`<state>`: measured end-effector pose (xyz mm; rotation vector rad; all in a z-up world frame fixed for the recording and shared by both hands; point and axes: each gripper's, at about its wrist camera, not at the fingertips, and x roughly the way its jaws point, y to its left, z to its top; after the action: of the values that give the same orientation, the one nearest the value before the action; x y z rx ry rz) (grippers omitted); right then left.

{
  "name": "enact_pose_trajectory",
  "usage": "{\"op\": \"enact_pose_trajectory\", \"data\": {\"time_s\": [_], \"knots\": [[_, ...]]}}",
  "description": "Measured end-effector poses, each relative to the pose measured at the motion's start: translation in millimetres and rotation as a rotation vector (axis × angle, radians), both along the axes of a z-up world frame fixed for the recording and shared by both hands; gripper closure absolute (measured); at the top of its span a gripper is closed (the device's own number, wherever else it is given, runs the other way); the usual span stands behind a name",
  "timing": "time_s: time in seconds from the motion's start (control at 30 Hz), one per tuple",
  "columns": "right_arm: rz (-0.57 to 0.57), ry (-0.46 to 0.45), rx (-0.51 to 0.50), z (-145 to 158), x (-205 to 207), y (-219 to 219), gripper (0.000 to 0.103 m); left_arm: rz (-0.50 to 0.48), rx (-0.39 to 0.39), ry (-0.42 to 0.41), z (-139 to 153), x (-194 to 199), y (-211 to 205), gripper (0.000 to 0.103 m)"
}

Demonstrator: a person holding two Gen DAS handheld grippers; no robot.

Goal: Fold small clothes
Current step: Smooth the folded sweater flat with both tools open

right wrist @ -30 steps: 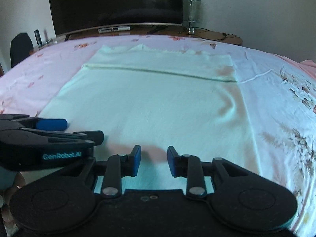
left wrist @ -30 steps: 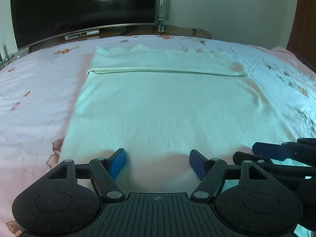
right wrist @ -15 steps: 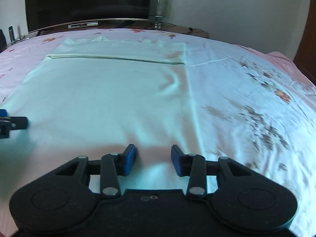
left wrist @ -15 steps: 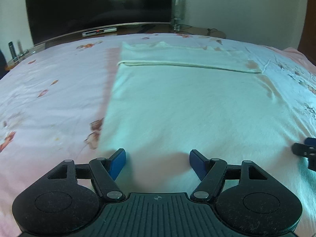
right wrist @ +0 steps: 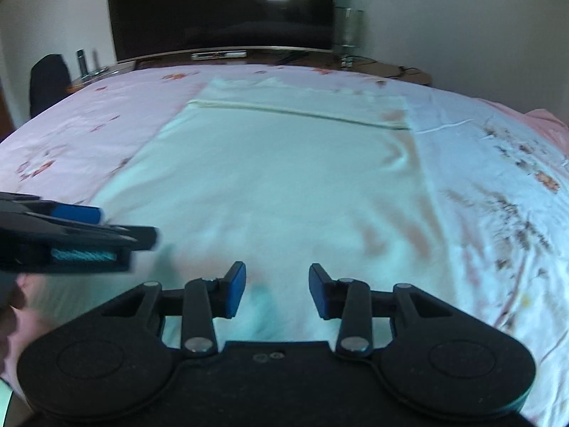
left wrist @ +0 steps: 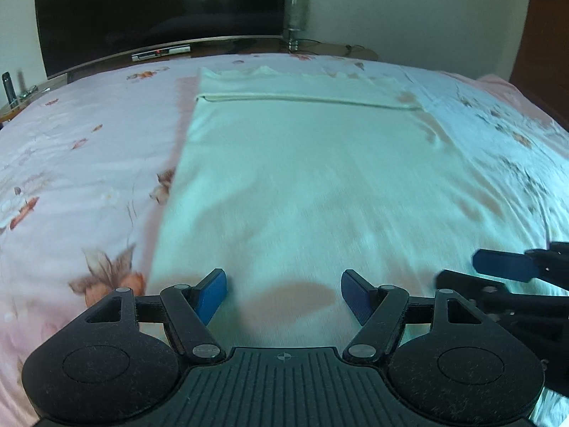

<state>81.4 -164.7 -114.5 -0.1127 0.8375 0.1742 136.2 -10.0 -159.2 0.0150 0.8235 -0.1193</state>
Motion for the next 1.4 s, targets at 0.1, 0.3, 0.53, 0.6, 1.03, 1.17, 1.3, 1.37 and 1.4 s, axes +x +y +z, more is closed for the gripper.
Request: {"op": "enact_pose_trajectory", "data": {"time_s": [0.1,0.3,0.53,0.6,1.03,1.17,1.3,1.37,1.4], "knots": [[0.008,0.014,0.011,-2.2,-8.7,8.5,0.064,-0.020,0.027,-0.010,-6.3,-11.2,-5.2,0.032],[0.007,0.031,-0.036,-17.4,-16.2,10.5,0.065,-0.047,0.059,-0.019,-7.9,-23.4,-3.6,0.032],[-0.061,0.006,-0.077,-16.5,-32.1,-21.6,0.063,-0.023,0.053,-0.024,-8.5,-38.6,25.8,0.032],[-0.082,0.007,-0.074,-15.4,-35.4,-31.7,0.063,-0.022,0.055,-0.025,-8.8,-41.0,29.3,0.032],[-0.198,0.012,-0.108,-6.0,-59.5,-69.4,0.063,0.044,0.017,-0.001,-0.8,-61.0,64.7,0.032],[-0.202,-0.040,-0.080,8.8,-60.6,-65.4,0.063,0.014,0.000,-0.042,11.2,-59.8,56.4,0.032],[-0.240,-0.064,-0.069,8.5,-34.7,-67.7,0.064,-0.063,-0.010,-0.078,15.1,-38.9,26.7,0.032],[-0.274,-0.049,-0.082,2.2,-20.7,-70.4,0.065,-0.080,0.005,-0.082,10.1,-27.7,13.7,0.032],[-0.277,-0.043,-0.091,-1.9,-17.4,-71.8,0.066,-0.080,0.013,-0.065,5.4,-22.0,10.3,0.032]]}}
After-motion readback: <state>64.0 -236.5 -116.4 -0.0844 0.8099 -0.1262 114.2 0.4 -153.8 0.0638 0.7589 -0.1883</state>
